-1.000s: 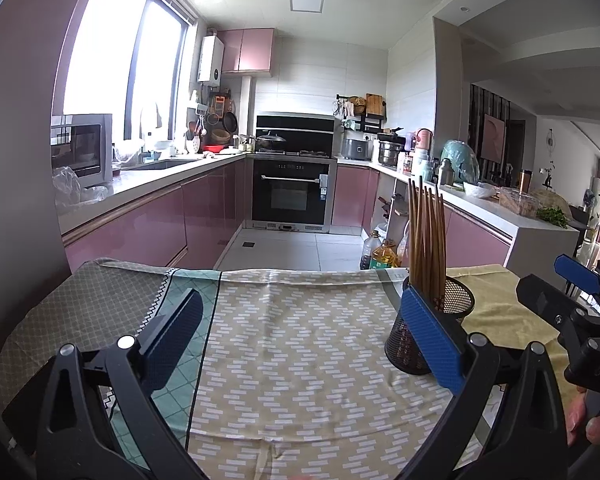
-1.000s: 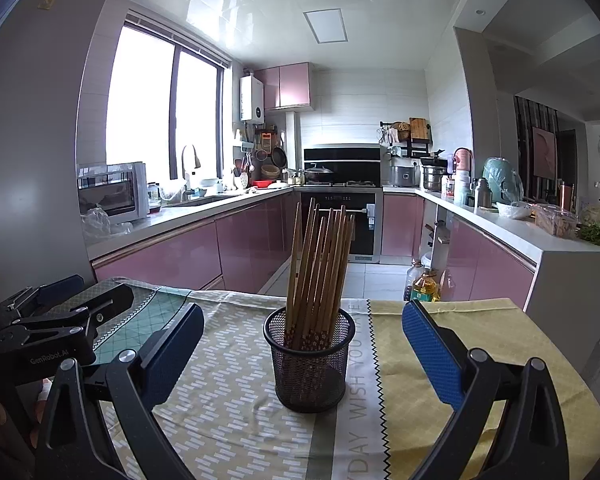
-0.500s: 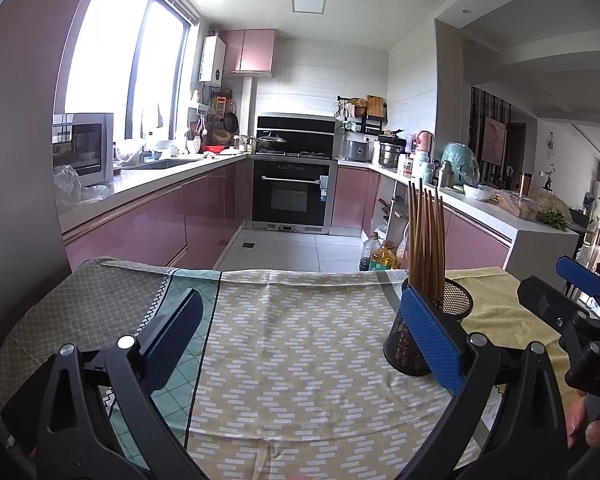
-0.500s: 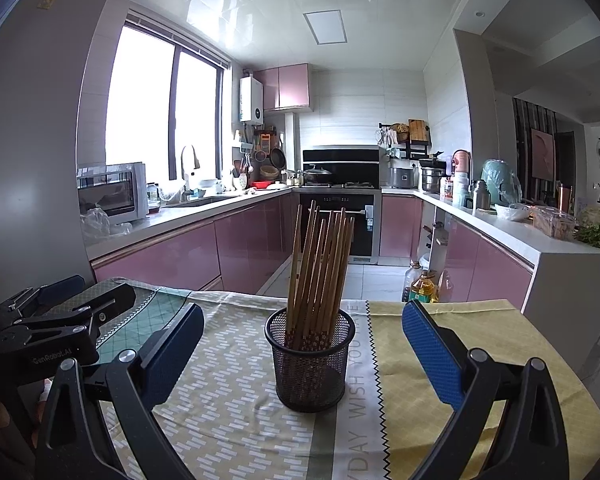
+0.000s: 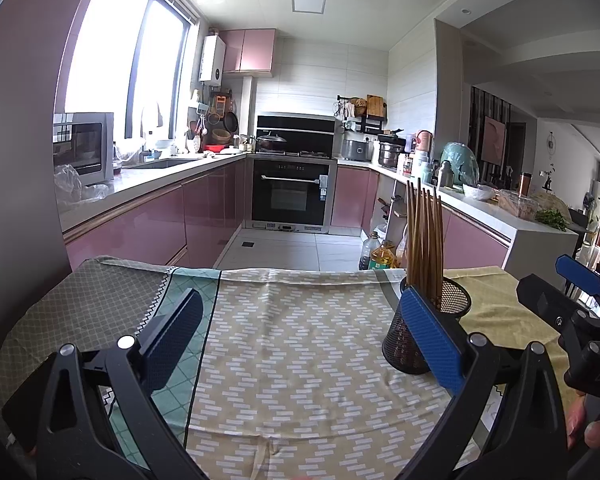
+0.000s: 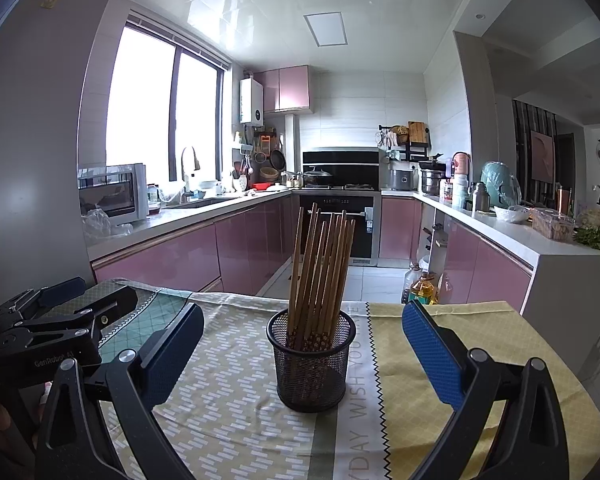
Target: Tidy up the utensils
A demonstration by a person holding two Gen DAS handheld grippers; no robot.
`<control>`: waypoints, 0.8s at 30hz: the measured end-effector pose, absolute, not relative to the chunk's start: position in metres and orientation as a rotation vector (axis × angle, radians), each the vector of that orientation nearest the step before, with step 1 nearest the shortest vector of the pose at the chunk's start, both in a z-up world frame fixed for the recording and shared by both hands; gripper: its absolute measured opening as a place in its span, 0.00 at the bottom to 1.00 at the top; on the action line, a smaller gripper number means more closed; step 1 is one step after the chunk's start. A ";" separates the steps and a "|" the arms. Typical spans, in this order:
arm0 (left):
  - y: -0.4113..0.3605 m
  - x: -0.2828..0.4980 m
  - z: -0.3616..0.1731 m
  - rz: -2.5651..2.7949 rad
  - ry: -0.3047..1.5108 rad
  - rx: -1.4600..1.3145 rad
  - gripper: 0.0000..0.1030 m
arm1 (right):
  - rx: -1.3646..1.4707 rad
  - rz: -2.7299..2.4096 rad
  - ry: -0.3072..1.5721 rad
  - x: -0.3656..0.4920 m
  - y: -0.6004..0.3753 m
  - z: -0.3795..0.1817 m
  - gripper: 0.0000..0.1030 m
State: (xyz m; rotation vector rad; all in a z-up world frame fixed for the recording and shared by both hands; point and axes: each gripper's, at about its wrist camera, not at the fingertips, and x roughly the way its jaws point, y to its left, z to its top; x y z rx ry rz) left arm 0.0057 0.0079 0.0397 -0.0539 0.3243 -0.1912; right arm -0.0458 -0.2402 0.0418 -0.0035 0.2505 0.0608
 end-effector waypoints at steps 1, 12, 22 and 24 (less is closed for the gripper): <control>0.008 0.006 0.040 -0.191 0.324 -0.054 0.95 | -0.004 0.060 0.251 -0.046 -0.240 0.042 0.93; 0.008 0.006 0.040 -0.191 0.324 -0.052 0.95 | 0.000 0.057 0.248 -0.047 -0.242 0.043 0.93; 0.007 0.004 0.040 -0.190 0.322 -0.051 0.95 | 0.001 0.056 0.248 -0.046 -0.243 0.043 0.93; 0.007 0.004 0.040 -0.190 0.322 -0.051 0.95 | 0.000 0.055 0.249 -0.046 -0.242 0.042 0.93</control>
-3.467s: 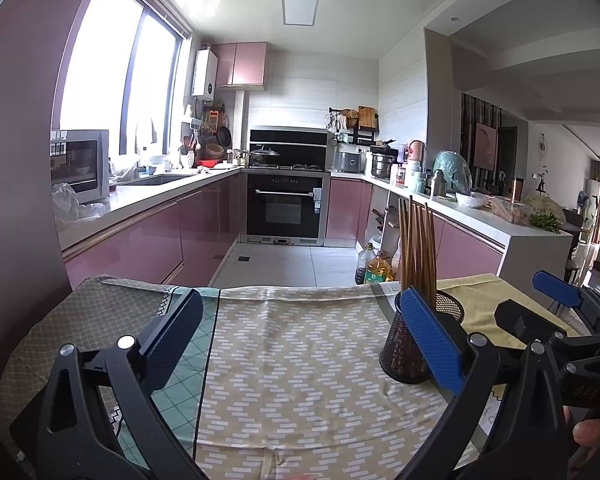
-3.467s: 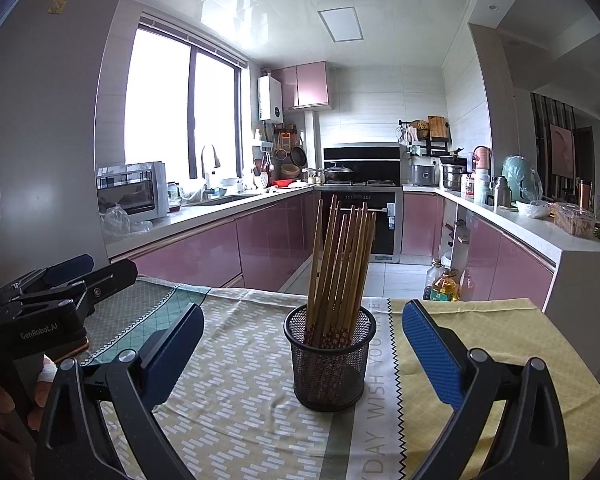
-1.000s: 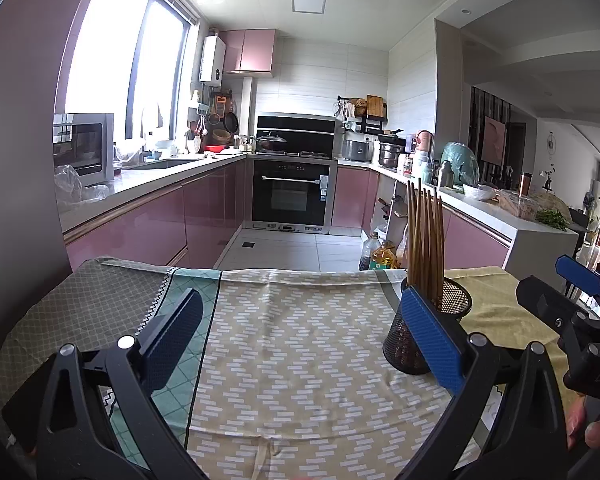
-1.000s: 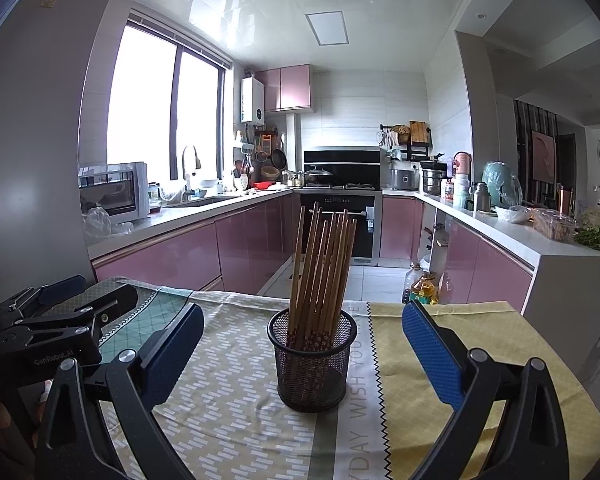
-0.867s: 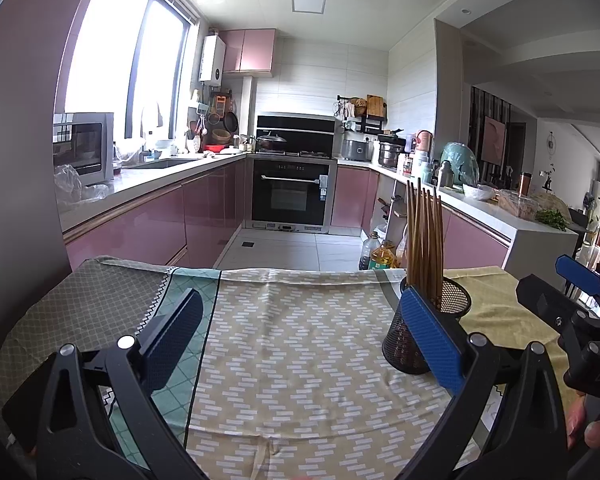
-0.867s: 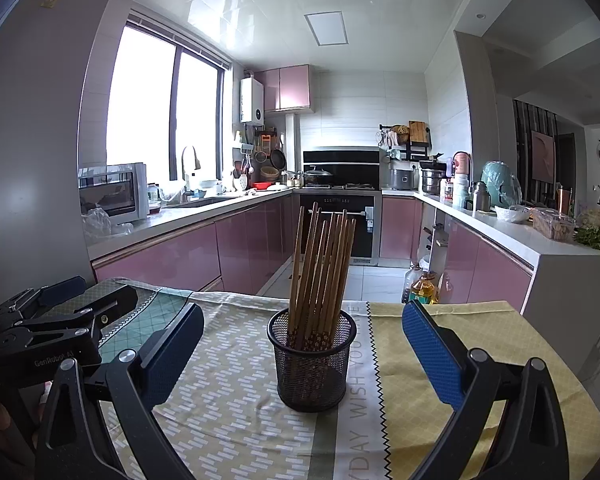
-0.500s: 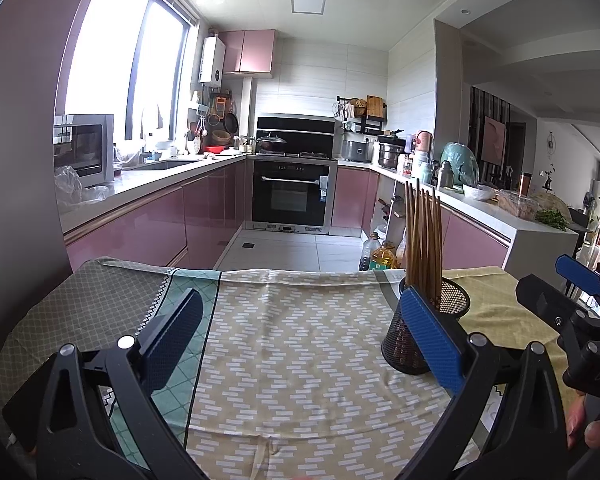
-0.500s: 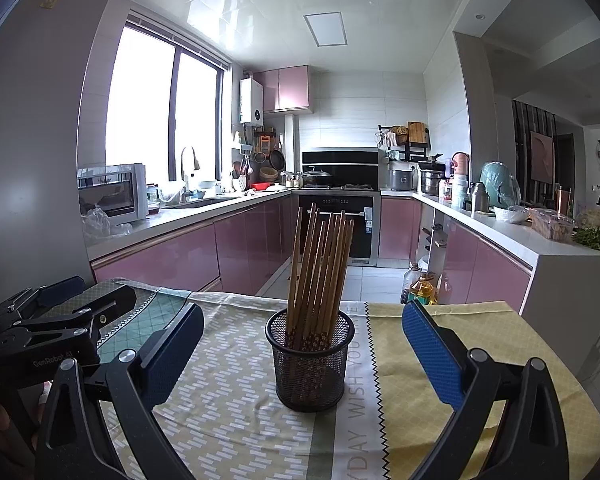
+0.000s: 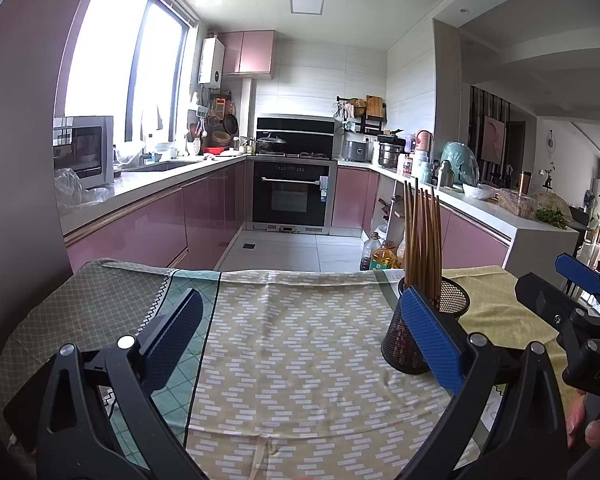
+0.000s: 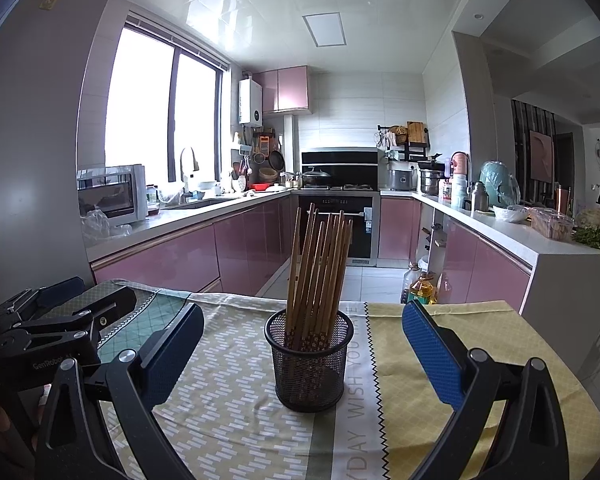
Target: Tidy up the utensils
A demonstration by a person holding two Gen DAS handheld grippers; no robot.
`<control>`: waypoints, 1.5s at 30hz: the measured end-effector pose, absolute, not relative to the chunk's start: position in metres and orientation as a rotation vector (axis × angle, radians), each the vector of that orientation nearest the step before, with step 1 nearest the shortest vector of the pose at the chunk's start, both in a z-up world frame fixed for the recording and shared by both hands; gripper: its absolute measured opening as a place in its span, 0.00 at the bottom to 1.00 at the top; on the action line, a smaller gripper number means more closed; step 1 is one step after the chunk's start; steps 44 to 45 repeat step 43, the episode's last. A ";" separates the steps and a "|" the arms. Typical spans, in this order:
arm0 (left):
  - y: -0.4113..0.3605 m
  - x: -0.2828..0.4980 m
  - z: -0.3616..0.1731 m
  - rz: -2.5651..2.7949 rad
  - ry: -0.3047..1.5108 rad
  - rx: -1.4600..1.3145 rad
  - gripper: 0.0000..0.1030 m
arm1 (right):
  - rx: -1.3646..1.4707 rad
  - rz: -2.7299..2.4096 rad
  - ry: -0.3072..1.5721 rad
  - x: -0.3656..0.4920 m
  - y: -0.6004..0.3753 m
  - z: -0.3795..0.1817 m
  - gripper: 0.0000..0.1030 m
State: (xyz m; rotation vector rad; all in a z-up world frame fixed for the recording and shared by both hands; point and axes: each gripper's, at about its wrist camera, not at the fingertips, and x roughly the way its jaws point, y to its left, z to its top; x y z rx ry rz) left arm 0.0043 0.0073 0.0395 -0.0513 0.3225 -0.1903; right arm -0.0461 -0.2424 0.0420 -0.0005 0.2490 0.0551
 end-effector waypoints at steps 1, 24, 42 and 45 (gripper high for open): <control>0.007 0.004 0.039 -0.190 0.323 -0.052 0.95 | 0.000 0.055 0.250 -0.046 -0.242 0.042 0.93; 0.006 0.004 0.040 -0.186 0.318 -0.045 0.95 | -0.001 0.051 0.250 -0.045 -0.241 0.040 0.93; 0.016 0.021 0.024 -0.162 0.413 -0.018 0.95 | 0.012 0.019 0.336 -0.033 -0.270 0.021 0.93; 0.017 0.026 0.021 -0.160 0.429 -0.015 0.95 | 0.021 -0.010 0.375 -0.027 -0.283 0.012 0.93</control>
